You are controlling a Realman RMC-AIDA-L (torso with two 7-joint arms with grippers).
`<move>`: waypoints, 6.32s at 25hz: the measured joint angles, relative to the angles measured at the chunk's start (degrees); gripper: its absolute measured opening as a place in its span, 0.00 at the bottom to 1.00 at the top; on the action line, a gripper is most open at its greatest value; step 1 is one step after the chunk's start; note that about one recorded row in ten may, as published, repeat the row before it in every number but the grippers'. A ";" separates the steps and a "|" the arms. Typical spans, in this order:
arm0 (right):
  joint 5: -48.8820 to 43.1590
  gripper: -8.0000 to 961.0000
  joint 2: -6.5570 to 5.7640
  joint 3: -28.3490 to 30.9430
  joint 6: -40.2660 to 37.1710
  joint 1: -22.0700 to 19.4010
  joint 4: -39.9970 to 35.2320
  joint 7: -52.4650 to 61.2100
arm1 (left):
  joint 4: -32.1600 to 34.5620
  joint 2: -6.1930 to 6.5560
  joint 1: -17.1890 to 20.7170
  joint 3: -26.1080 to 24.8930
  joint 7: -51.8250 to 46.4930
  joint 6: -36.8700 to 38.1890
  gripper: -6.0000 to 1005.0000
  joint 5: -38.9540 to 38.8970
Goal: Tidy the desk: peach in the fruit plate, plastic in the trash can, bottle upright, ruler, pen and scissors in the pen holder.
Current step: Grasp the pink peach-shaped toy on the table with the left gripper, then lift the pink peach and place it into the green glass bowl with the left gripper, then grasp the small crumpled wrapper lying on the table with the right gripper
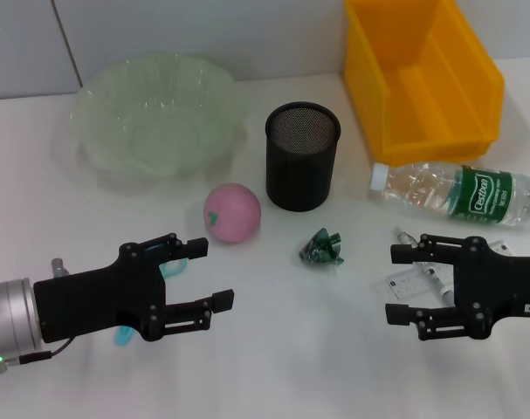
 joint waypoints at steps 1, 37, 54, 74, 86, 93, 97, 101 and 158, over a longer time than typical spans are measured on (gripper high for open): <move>0.00 0.87 0.00 -0.11 0.00 0.01 0.00 0.04 | 0.00 0.00 0.00 0.00 0.00 0.01 0.81 0.00; -1.57 0.87 1.40 -0.33 2.24 -0.62 -5.04 2.02 | 1.03 0.23 -11.88 13.62 -1.86 -29.28 0.78 -2.60; -2.29 0.87 1.50 -1.93 3.20 1.67 -4.55 1.83 | 0.76 0.09 -14.17 17.18 -10.54 -34.28 0.76 4.38; -2.13 0.87 1.66 -2.71 3.18 2.30 -4.39 2.25 | 7.86 0.33 -11.31 18.65 -16.80 -29.93 0.43 5.13; -1.77 0.87 1.67 -2.71 2.50 2.43 -4.40 2.31 | 18.33 0.48 -6.43 6.25 -17.82 -26.90 0.31 1.73; -1.66 0.87 1.67 -3.13 2.31 2.97 -4.40 3.07 | 9.09 1.08 -13.61 1.71 -17.70 -39.52 0.27 1.22; -1.56 0.87 1.81 -3.15 2.31 3.25 -4.40 3.25 | 7.00 0.71 -14.90 1.66 -16.08 -42.90 0.24 1.17; -1.55 0.87 1.84 -3.15 2.31 3.59 -4.31 3.74 | 6.78 0.64 -15.10 1.33 -16.15 -44.09 0.33 0.82; -34.86 0.87 1.95 -39.33 10.33 29.88 -24.61 81.44 | 11.30 0.26 3.07 9.05 -3.10 -10.30 0.86 -3.09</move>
